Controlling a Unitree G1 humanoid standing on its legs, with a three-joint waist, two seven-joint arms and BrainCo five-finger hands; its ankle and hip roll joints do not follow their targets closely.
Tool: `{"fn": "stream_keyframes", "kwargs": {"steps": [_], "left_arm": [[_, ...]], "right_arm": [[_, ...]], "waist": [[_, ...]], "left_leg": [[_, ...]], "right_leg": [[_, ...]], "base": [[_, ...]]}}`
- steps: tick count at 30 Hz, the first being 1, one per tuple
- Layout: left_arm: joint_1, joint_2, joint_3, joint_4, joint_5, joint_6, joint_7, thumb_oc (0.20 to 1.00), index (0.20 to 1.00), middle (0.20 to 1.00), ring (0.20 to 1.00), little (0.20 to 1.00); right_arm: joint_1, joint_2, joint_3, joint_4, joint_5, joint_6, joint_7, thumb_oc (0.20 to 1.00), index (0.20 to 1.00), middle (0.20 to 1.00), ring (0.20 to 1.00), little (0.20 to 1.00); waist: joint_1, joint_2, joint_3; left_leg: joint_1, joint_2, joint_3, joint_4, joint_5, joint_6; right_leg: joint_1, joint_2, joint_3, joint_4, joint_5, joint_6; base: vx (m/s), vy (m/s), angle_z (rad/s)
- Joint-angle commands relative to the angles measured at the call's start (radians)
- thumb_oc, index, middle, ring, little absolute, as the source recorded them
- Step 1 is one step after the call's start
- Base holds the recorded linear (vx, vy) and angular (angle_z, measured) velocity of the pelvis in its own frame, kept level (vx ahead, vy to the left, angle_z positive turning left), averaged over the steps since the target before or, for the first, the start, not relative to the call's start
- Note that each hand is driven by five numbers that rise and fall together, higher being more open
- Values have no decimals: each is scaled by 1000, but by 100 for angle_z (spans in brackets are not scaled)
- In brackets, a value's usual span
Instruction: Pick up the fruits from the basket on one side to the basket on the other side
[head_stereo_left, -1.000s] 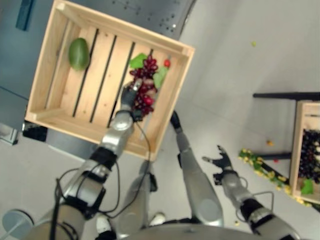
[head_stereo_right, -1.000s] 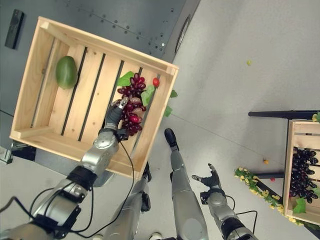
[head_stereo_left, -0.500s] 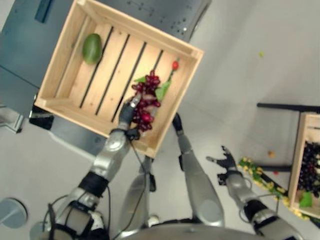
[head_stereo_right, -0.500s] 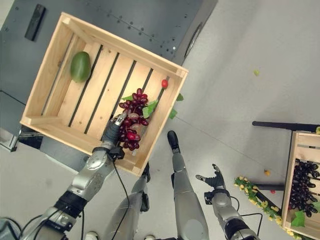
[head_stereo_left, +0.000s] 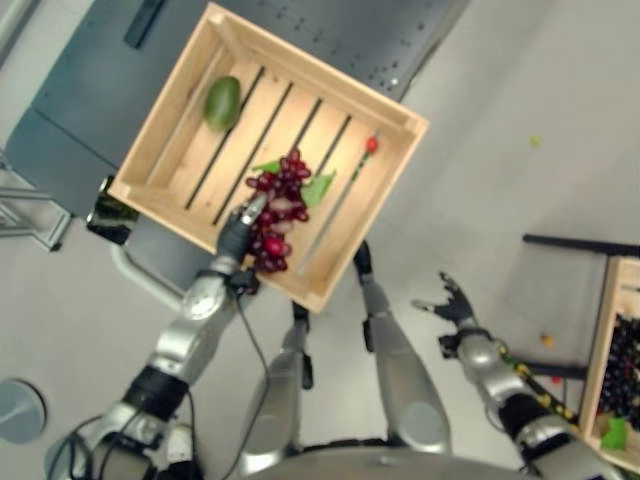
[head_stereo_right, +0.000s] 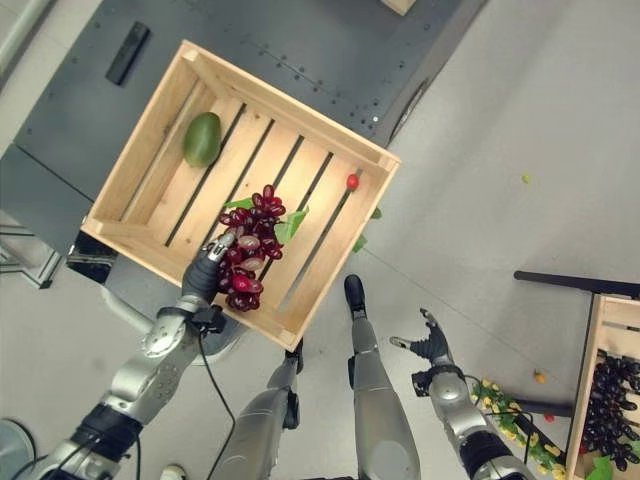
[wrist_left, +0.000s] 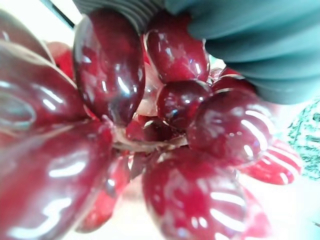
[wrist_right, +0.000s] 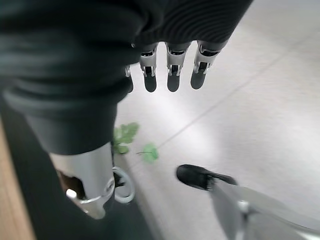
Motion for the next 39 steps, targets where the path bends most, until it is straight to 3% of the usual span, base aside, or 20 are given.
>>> {"fn": "stream_keyframes", "kwargs": {"steps": [1,17,31,39], "left_arm": [[-6,15,35,-118,-7,-66,-39,200,200,200,200,200],[8,-63,14,-162,37,-42,-72,200,200,200,200,200],[-70,-166,-72,-86,96,-11,-84,200,200,200,200,200],[-96,-196,-121,-55,101,-4,-110,200,200,200,200,200]], "right_arm": [[10,-34,41,-99,-28,-37,26,1000,1000,1000,1000,1000],[-39,-70,106,-399,119,-35,186,1000,1000,1000,1000,1000],[-131,15,169,-377,132,-1,208,1000,1000,1000,1000,1000],[-185,50,206,-360,155,-14,238,1000,1000,1000,1000,1000]], "waist": [[1,32,-60],[32,10,-167],[53,-12,-269],[60,-20,-323]], "left_leg": [[-67,-34,-45,-13,34,22],[5,-42,-93,-14,16,30],[59,-43,-121,-14,-5,36],[84,-43,-132,-14,-18,35]], "right_leg": [[59,39,-43,26,-147,63],[149,24,-93,17,-174,65],[210,24,-118,9,-191,65],[243,26,-128,3,-201,65]], "base": [[21,13,11],[16,3,10],[23,-2,4],[44,-2,6]]}}
